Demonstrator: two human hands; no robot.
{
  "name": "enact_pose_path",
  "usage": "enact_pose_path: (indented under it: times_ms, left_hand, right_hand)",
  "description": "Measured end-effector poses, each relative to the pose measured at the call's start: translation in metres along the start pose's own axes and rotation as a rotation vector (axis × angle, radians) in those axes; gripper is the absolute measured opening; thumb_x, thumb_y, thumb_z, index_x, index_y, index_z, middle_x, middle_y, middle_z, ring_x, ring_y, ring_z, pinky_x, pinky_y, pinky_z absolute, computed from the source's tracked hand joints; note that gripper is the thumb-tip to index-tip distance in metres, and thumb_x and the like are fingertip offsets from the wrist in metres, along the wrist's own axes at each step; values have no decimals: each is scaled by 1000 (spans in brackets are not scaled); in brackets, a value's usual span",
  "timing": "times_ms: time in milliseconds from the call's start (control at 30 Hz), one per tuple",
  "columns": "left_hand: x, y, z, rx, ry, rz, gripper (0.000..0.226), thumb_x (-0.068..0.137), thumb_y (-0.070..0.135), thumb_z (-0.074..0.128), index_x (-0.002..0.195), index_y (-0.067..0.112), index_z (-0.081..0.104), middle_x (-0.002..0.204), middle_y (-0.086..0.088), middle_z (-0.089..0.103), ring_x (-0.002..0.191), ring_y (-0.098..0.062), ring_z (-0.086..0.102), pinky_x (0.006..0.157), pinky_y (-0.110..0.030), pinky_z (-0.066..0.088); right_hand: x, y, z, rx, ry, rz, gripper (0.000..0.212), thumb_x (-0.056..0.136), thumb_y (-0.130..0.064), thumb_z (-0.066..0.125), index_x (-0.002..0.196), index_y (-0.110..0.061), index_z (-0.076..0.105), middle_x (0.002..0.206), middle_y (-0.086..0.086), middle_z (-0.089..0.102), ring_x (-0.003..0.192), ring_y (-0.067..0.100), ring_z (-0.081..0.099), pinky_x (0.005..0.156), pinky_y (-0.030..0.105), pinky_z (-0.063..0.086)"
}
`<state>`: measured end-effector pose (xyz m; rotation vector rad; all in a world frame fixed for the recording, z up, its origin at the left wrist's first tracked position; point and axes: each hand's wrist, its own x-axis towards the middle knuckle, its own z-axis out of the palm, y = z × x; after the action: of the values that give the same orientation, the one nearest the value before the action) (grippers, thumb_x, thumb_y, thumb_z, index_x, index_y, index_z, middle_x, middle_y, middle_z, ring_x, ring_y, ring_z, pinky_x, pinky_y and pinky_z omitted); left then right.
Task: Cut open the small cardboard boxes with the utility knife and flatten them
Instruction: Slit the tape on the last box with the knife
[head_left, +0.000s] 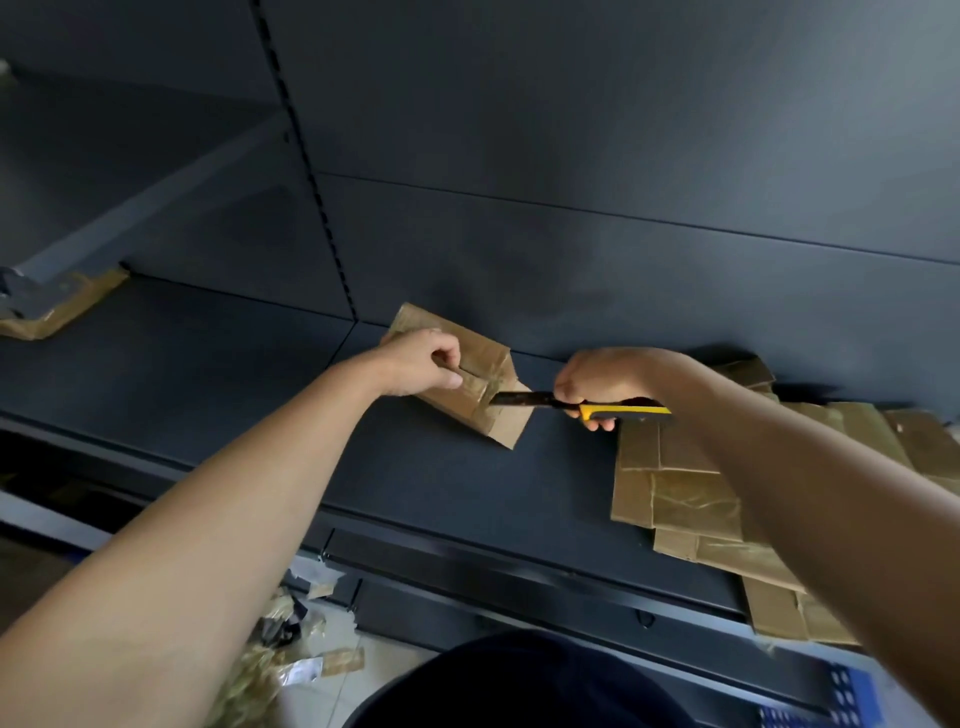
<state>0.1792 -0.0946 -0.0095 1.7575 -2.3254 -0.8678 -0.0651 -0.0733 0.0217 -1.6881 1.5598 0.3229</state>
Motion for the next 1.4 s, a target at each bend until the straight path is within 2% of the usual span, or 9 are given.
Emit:
enact_pose_path:
  times_ms: [100,367,467,600,733,833,1033,1267,1400]
  left_hand:
    - [1,4,7,-46,63,7,40,82,58,57,66,23,49,92,13,53,95,-12,47,78,-30,36]
    - [-11,-17,18,-1,112,12,18,75,15,60,74,21,43,103,11,31,106,-8,33,79,-28,43]
    - [-12,-29,27,-71,148,-49,31,75,14,62,85,26,35,109,11,21,102,-9,33,65,-22,39]
    - [-10,-40,38,-202,130,-133,25,82,14,60,87,27,39,114,4,27,98,-13,41,76,-27,41]
    - [-2,-32,40,-696,276,-289,15,90,9,54,99,17,45,120,-7,44,107,-22,52,89,-38,48]
    - [1,-21,39,-1188,334,-388,11,93,0,52,102,3,48,114,-19,53,103,-27,58,79,-34,54]
    - [0,-22,57,-1167,99,-507,18,95,25,57,100,8,60,97,-7,66,85,-17,61,66,-27,49]
    - [11,-5,44,-933,47,-491,21,93,30,59,105,12,58,90,-1,64,77,-13,58,56,-27,39]
    - [15,3,46,-885,22,-497,16,95,31,55,92,15,54,91,-5,63,75,-15,57,58,-28,42]
  right_hand:
    - [7,7,-4,206,31,79,31,96,-22,41,79,-4,58,63,11,59,52,22,53,51,27,47]
    - [9,10,-9,181,-265,254,32,94,-36,53,78,-9,55,61,6,58,51,20,54,59,29,50]
    - [15,8,-11,225,-102,300,32,96,-36,50,80,-8,53,61,8,57,50,21,53,56,28,49]
    - [39,-3,2,608,285,193,36,91,-44,55,82,-9,51,64,6,48,49,19,47,48,25,42]
    - [56,-24,25,662,247,71,44,84,-52,64,95,-10,55,72,5,52,52,15,51,42,21,43]
    - [66,-30,41,635,161,106,46,85,-50,64,103,-9,58,71,6,53,53,14,49,49,25,47]
    - [70,-22,48,581,91,169,34,88,-45,63,88,-11,57,67,5,54,48,13,48,46,23,43]
    - [58,-4,64,775,-19,191,41,90,-40,62,112,-5,61,105,12,70,59,13,49,60,25,47]
    - [53,2,63,791,-61,205,30,92,-32,61,106,-6,63,101,11,71,57,11,46,59,23,45]
